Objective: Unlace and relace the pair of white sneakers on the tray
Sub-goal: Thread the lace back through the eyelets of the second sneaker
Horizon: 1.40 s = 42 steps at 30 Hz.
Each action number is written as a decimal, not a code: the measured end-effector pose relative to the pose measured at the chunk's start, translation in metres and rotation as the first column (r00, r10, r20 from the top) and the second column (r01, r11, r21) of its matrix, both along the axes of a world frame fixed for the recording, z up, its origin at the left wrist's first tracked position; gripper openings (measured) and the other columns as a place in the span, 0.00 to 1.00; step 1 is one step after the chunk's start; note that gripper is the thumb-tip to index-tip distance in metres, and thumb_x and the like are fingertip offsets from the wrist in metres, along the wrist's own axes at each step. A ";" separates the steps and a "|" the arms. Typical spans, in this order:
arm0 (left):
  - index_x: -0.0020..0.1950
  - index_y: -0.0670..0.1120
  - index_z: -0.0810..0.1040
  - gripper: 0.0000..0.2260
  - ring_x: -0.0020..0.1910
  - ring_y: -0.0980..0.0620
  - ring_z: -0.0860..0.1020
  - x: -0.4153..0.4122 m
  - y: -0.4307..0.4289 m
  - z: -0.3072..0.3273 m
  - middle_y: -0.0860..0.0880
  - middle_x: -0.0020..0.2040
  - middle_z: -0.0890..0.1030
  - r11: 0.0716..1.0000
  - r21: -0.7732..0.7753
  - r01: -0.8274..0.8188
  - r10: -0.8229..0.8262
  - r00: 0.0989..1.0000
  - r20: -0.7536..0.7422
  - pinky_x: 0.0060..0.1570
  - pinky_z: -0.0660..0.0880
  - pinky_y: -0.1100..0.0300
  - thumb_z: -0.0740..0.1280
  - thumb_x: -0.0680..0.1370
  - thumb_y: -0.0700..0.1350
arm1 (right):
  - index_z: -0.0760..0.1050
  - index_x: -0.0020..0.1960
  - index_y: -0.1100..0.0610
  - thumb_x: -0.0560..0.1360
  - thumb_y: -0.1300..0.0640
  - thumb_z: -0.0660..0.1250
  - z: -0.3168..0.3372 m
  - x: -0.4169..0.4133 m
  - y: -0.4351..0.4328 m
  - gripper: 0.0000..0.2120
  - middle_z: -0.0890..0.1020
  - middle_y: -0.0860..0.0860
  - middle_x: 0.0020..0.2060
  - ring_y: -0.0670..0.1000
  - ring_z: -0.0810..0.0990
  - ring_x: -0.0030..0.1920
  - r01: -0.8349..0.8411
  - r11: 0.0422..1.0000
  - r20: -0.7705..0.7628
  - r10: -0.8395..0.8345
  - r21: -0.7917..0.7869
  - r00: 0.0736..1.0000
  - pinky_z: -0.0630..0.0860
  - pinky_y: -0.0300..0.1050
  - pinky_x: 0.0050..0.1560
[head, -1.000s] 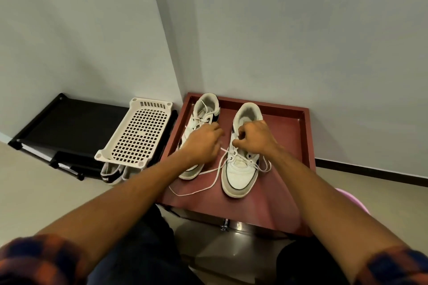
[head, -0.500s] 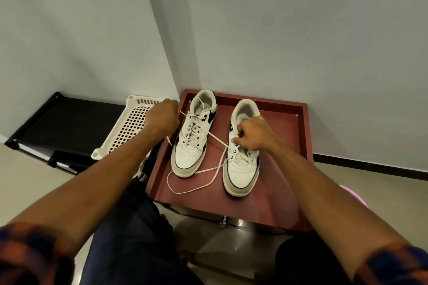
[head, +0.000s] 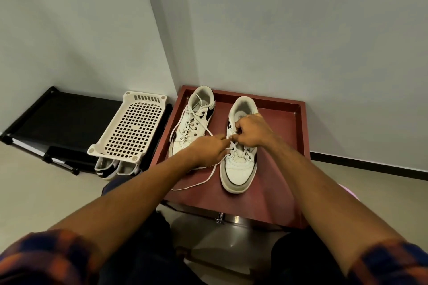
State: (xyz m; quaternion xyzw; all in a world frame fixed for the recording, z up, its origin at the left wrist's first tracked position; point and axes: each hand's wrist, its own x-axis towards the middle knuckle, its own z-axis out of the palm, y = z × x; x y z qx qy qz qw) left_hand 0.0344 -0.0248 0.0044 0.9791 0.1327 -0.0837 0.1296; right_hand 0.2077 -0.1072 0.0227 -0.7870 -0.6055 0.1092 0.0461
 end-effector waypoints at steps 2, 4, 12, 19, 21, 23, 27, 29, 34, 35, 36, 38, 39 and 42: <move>0.55 0.46 0.74 0.10 0.48 0.43 0.78 -0.004 0.008 0.006 0.46 0.51 0.80 0.993 -0.121 -0.013 0.018 0.999 0.038 0.45 0.74 0.51 0.57 0.83 0.50 | 0.75 0.38 0.50 0.75 0.41 0.71 -0.001 0.000 0.000 0.15 0.73 0.44 0.31 0.48 0.72 0.39 -0.002 1.000 0.000 0.002 0.003 1.000 0.63 0.44 0.54; 0.48 0.46 0.74 0.08 0.48 0.45 0.77 -0.008 0.029 0.016 0.47 0.47 0.79 0.990 -0.113 -0.081 0.087 0.995 0.054 0.47 0.74 0.51 0.59 0.82 0.48 | 0.74 0.38 0.49 0.76 0.41 0.71 0.000 0.000 -0.001 0.15 0.74 0.44 0.31 0.47 0.72 0.39 0.000 1.000 -0.006 0.000 0.013 1.000 0.62 0.44 0.54; 0.51 0.48 0.80 0.11 0.49 0.47 0.80 -0.023 0.095 0.038 0.49 0.48 0.81 0.957 0.049 -0.288 0.277 0.948 0.159 0.44 0.71 0.54 0.60 0.82 0.50 | 0.74 0.38 0.48 0.76 0.42 0.71 -0.002 0.002 0.000 0.14 0.71 0.41 0.29 0.47 0.73 0.39 0.003 1.000 -0.015 -0.003 -0.009 1.000 0.67 0.46 0.58; 0.58 0.47 0.78 0.09 0.42 0.54 0.74 -0.034 0.085 0.030 0.47 0.54 0.74 0.858 -0.117 -0.500 0.488 0.721 0.492 0.43 0.73 0.56 0.65 0.80 0.48 | 0.77 0.41 0.49 0.75 0.39 0.71 -0.002 0.002 -0.003 0.14 0.74 0.43 0.33 0.47 0.72 0.41 0.015 1.000 -0.021 -0.015 0.016 1.000 0.66 0.45 0.54; 0.51 0.48 0.78 0.04 0.39 0.58 0.73 -0.040 0.062 0.026 0.50 0.48 0.77 0.838 -0.287 -0.464 0.539 0.626 0.563 0.42 0.71 0.58 0.65 0.79 0.45 | 0.78 0.41 0.49 0.75 0.39 0.71 -0.003 0.002 -0.005 0.14 0.75 0.44 0.34 0.47 0.72 0.42 0.021 1.000 -0.025 -0.020 0.015 0.999 0.67 0.45 0.55; 0.46 0.50 0.78 0.04 0.38 0.58 0.77 -0.046 0.029 0.014 0.54 0.43 0.80 0.805 -0.440 -0.399 0.587 0.649 0.484 0.42 0.74 0.58 0.65 0.77 0.43 | 0.76 0.39 0.48 0.74 0.39 0.71 -0.003 0.001 -0.004 0.14 0.75 0.44 0.34 0.47 0.72 0.42 0.026 0.999 -0.037 -0.025 0.034 0.999 0.66 0.46 0.55; 0.45 0.51 0.79 0.03 0.36 0.56 0.78 -0.046 -0.022 -0.026 0.55 0.38 0.81 0.747 -0.478 -0.462 0.620 0.744 0.250 0.40 0.76 0.56 0.66 0.77 0.47 | 0.75 0.37 0.48 0.74 0.39 0.71 -0.006 -0.002 -0.004 0.15 0.72 0.43 0.31 0.47 0.72 0.42 0.042 0.998 -0.054 -0.039 0.043 0.998 0.67 0.47 0.57; 0.48 0.51 0.81 0.06 0.37 0.55 0.78 -0.037 -0.029 -0.033 0.55 0.38 0.81 0.703 -0.465 -0.537 0.681 0.696 0.226 0.38 0.73 0.58 0.66 0.78 0.51 | 0.75 0.37 0.48 0.74 0.39 0.70 -0.006 -0.002 -0.004 0.15 0.71 0.43 0.31 0.47 0.71 0.42 0.043 0.998 -0.050 -0.041 0.047 0.998 0.66 0.47 0.58; 0.32 0.44 0.75 0.15 0.31 0.49 0.74 -0.010 -0.025 -0.039 0.48 0.29 0.76 0.621 -0.483 -0.618 0.697 0.717 -0.022 0.35 0.69 0.55 0.65 0.78 0.48 | 0.74 0.38 0.49 0.74 0.39 0.70 -0.008 -0.001 -0.003 0.15 0.72 0.44 0.32 0.48 0.71 0.43 0.040 0.998 -0.045 -0.037 0.056 0.998 0.66 0.48 0.58; 0.32 0.45 0.74 0.15 0.29 0.51 0.72 -0.007 -0.024 -0.041 0.49 0.29 0.75 0.596 -0.517 -0.615 0.699 0.714 -0.044 0.35 0.69 0.56 0.65 0.78 0.47 | 0.75 0.38 0.49 0.74 0.39 0.70 -0.008 -0.001 -0.003 0.15 0.73 0.45 0.32 0.48 0.71 0.43 0.041 0.997 -0.046 -0.038 0.066 0.998 0.66 0.48 0.58; 0.32 0.44 0.76 0.15 0.29 0.52 0.72 -0.005 -0.023 -0.043 0.49 0.29 0.76 0.560 -0.557 -0.614 0.711 0.701 -0.058 0.35 0.69 0.57 0.66 0.78 0.46 | 0.75 0.38 0.49 0.74 0.39 0.71 -0.009 -0.001 -0.003 0.15 0.74 0.45 0.33 0.48 0.71 0.43 0.044 0.997 -0.050 -0.041 0.068 0.998 0.66 0.48 0.58; 0.36 0.41 0.81 0.12 0.29 0.53 0.73 -0.004 -0.023 -0.046 0.48 0.31 0.79 0.448 -0.641 -0.623 0.754 0.649 -0.104 0.34 0.71 0.60 0.67 0.78 0.43 | 0.77 0.38 0.50 0.74 0.40 0.71 -0.010 -0.001 -0.004 0.15 0.74 0.46 0.33 0.48 0.71 0.43 0.048 0.996 -0.056 -0.043 0.081 0.997 0.65 0.47 0.57; 0.35 0.41 0.81 0.12 0.27 0.52 0.72 -0.005 -0.024 -0.046 0.48 0.29 0.78 0.381 -0.680 -0.626 0.769 0.623 -0.142 0.31 0.70 0.61 0.67 0.77 0.42 | 0.77 0.38 0.51 0.74 0.40 0.71 -0.011 -0.001 -0.005 0.15 0.74 0.45 0.33 0.48 0.70 0.43 0.045 0.995 -0.052 -0.040 0.084 0.998 0.65 0.47 0.56; 0.30 0.45 0.74 0.14 0.25 0.53 0.66 -0.014 -0.024 -0.049 0.49 0.26 0.70 0.363 -0.698 -0.617 0.718 0.663 -0.213 0.26 0.63 0.64 0.63 0.76 0.36 | 0.75 0.37 0.50 0.74 0.40 0.71 -0.010 -0.002 -0.005 0.15 0.71 0.43 0.30 0.48 0.70 0.42 0.047 0.995 -0.056 -0.042 0.089 0.998 0.61 0.45 0.52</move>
